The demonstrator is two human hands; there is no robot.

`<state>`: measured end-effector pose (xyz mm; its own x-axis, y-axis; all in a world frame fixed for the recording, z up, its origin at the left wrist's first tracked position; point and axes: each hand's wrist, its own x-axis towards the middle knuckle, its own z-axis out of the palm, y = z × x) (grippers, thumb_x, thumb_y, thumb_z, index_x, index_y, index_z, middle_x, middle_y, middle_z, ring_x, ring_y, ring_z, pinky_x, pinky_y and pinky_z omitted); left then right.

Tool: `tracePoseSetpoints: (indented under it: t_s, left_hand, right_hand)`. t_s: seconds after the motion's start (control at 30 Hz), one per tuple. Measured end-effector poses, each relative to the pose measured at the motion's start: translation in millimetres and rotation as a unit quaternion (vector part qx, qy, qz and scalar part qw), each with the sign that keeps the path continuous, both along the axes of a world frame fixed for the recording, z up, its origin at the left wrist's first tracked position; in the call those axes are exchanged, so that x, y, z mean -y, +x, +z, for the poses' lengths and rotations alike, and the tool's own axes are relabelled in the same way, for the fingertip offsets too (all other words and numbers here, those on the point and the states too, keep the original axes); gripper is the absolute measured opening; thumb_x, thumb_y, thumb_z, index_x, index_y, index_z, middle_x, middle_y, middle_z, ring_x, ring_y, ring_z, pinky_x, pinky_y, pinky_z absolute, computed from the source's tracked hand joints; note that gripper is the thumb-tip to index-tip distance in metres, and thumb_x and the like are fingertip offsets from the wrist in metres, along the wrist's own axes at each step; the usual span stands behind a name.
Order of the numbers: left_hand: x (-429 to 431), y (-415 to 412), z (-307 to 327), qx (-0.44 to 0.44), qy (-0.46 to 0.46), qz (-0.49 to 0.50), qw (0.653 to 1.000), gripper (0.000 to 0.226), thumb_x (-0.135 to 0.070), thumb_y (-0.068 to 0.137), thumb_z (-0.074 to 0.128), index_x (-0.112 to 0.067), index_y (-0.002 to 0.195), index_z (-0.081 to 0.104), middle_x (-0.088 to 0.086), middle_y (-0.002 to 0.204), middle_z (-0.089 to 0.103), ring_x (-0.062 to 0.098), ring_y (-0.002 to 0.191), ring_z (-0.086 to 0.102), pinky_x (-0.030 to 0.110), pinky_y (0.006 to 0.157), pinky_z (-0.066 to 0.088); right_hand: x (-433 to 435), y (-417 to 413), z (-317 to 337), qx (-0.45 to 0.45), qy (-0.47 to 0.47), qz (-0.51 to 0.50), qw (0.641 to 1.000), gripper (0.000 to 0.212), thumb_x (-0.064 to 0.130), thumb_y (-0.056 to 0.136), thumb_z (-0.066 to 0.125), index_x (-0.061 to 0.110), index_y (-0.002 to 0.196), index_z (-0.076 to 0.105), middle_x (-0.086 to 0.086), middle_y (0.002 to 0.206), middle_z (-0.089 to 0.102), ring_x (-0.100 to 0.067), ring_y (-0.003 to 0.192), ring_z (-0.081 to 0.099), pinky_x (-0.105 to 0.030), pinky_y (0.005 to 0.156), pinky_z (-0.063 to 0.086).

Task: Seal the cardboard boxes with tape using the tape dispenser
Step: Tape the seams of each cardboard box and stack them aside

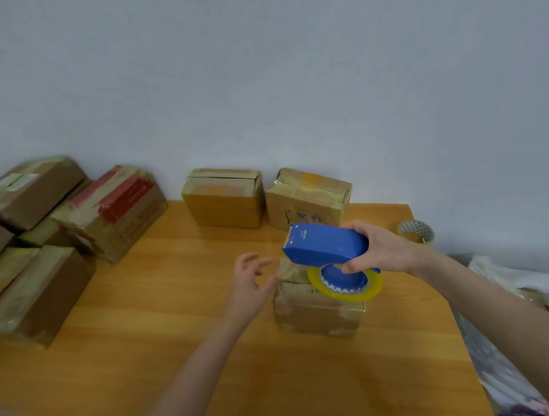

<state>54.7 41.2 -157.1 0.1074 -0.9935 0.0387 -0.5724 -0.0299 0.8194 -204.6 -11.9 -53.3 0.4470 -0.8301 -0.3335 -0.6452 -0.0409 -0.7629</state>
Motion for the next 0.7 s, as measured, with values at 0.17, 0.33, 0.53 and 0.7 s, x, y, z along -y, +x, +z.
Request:
tracePoseSetpoints:
  t_s: [0.17,0.33,0.53,0.7]
  left_hand:
    - [11,-20,40,-0.221,0.241,0.074,0.942,0.047,-0.048,0.096,0.048,-0.005,0.091,0.067,0.01,0.088,0.073,0.013,0.055,0.055,0.021,0.045,0.041]
    - [20,-32,44,-0.328,0.313,0.095,0.886,0.034,-0.034,0.094,0.061,0.0,0.095,0.066,0.003,0.072,0.068,0.006,0.049,0.04,0.016,0.037,0.026]
    - [23,-25,43,-0.247,0.225,0.132,0.933,0.011,-0.014,0.093,0.06,-0.006,0.085,0.063,0.002,0.073,0.058,0.009,0.055,0.038,0.018,0.041,0.027]
    - [21,-18,40,-0.209,0.202,0.141,0.946,0.012,-0.007,0.093,0.057,-0.007,0.082,0.062,0.005,0.073,0.057,0.011,0.058,0.036,0.018,0.042,0.027]
  right_hand:
    - [1,-1,-1,-0.002,-0.005,-0.002,1.0,0.055,0.031,0.061,0.077,0.024,0.108,0.05,0.0,0.103,0.057,-0.014,0.087,0.061,-0.023,0.067,0.047]
    - [2,-2,-2,-0.009,-0.013,0.015,1.0,0.049,0.024,0.069,0.082,0.025,0.106,0.05,0.002,0.1,0.056,-0.009,0.08,0.06,-0.017,0.06,0.044]
    - [3,6,0,-0.029,-0.054,0.038,0.997,0.049,0.028,0.071,0.081,0.033,0.108,0.05,0.009,0.103,0.057,-0.008,0.087,0.06,-0.019,0.066,0.045]
    - [6,21,7,-0.087,-0.107,0.089,0.986,0.069,0.057,0.052,0.066,0.042,0.116,0.048,0.015,0.107,0.057,-0.009,0.095,0.059,-0.032,0.08,0.053]
